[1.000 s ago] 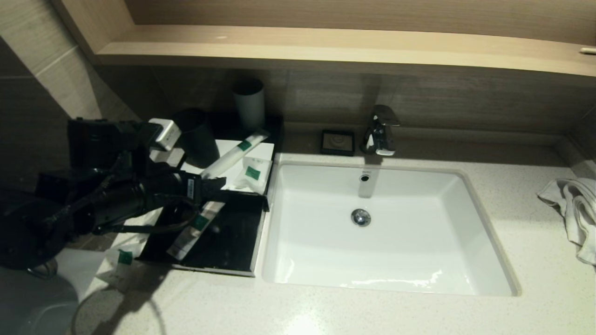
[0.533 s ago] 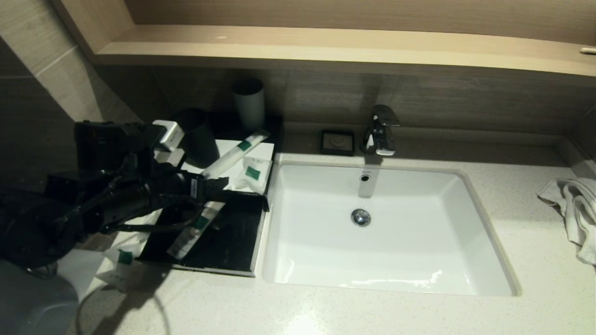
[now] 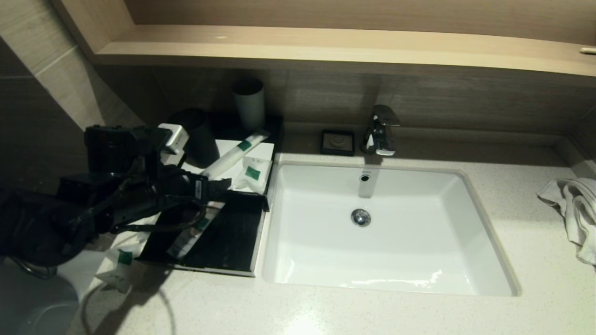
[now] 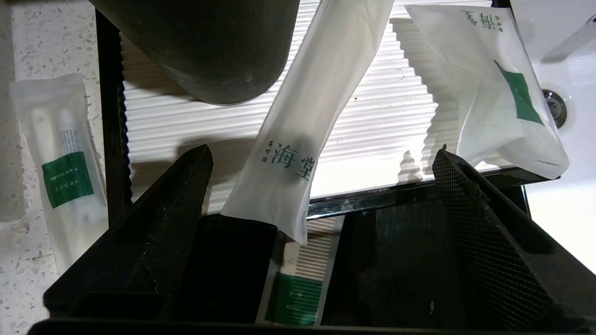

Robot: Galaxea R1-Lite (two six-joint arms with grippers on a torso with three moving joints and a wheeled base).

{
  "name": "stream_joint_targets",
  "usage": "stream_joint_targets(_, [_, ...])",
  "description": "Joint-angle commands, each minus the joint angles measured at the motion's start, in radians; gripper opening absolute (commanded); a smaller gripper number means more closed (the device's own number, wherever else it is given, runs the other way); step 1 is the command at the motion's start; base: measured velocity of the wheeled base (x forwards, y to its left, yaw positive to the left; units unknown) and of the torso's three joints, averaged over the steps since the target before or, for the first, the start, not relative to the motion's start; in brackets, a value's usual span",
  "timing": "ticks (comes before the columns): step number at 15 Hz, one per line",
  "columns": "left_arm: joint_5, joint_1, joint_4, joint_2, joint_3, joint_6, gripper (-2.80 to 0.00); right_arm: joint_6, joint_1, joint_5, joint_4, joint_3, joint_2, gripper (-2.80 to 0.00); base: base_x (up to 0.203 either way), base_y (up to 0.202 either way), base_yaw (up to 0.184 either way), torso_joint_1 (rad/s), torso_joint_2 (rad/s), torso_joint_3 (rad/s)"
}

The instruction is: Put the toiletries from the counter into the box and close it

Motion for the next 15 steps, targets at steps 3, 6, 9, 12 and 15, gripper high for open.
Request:
stream_joint_targets(3, [-0.001, 0.0, -0.003, 0.008, -0.004, -0.001, 0.0, 0.0, -0.001, 0.001, 0.0, 0.0, 0.0, -2.8, 0.0, 0.0, 0.0, 0.0, 0.0, 0.0])
stream_joint_targets(6, [-0.001, 0.0, -0.003, 0.015, -0.004, 0.001, 0.0, 0.0, 0.001, 0.001, 0.0, 0.0, 0.0, -2.8, 0.0, 0.0, 0.0, 0.0, 0.0, 0.0])
stream_joint_targets(9, [-0.001, 0.0, -0.005, 0.021, -0.004, 0.002, 0.0, 0.0, 0.001, 0.001, 0.0, 0.0, 0.0, -2.8, 0.0, 0.0, 0.0, 0.0, 0.0, 0.0])
stream_joint_targets(12, [-0.001, 0.0, -0.023, 0.023, -0.002, 0.002, 0.0, 0.0, 0.001, 0.001, 0.0, 0.0, 0.0, -2.8, 0.0, 0.0, 0.0, 0.0, 0.0, 0.0])
stream_joint_targets(15, [0.001, -0.001, -0.058, 0.027, 0.002, 0.002, 0.0, 0.0, 0.001, 0.001, 0.0, 0.0, 0.0, -2.8, 0.0, 0.0, 0.0, 0.0, 0.0, 0.0])
